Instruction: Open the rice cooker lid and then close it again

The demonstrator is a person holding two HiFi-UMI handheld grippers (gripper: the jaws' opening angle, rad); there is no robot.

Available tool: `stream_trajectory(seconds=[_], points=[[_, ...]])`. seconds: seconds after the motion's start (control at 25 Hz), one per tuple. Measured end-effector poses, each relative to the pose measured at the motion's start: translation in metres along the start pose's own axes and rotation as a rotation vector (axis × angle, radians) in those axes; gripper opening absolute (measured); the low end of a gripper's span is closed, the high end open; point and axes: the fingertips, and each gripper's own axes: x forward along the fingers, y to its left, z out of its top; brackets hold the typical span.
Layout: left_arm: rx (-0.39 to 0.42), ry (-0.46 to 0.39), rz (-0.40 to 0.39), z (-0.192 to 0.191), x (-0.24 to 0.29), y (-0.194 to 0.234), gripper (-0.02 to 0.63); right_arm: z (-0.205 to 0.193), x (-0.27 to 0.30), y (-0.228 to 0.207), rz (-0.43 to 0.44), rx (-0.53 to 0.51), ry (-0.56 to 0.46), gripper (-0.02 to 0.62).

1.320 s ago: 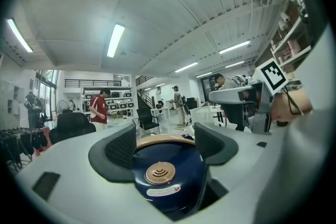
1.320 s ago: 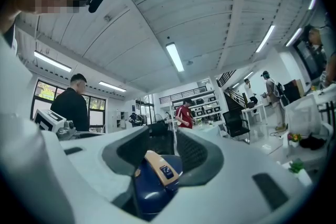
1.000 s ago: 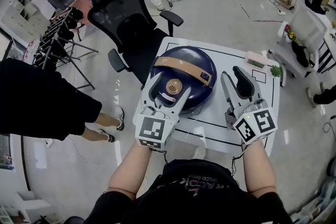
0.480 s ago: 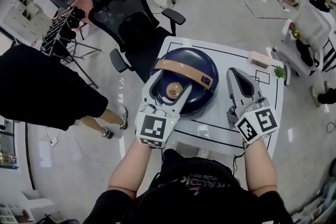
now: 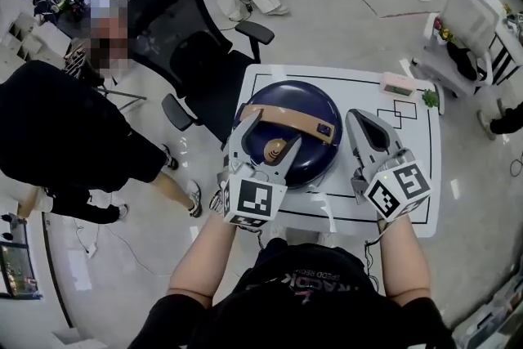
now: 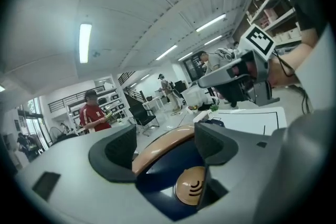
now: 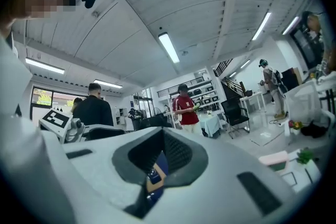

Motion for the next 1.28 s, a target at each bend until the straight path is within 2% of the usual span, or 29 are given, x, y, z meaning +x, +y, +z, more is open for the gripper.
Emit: stream_trajectory(seconds=[0.2, 0.4, 0.84, 1.28], points=[[0.095, 0.017, -0.067, -0.006, 0.009, -0.001, 0.336, -0.015, 0.006, 0.004, -0.044, 0.027, 0.040, 0.002], [0.224, 0.043, -0.129, -0.012, 0.017, -0.005, 0.334, -0.025, 0.012, 0.009, -0.076, 0.040, 0.077, 0.002], [0.403, 0.060, -0.263, -0.017, 0.028, -0.021, 0.261, -0.045, 0.021, 0.014, -0.107, 0.061, 0.146, 0.002], [0.628, 0.093, -0.269, -0.026, 0.042, -0.029, 0.252, -0.058, 0.027, 0.014, -0.123, 0.067, 0.198, 0.002]])
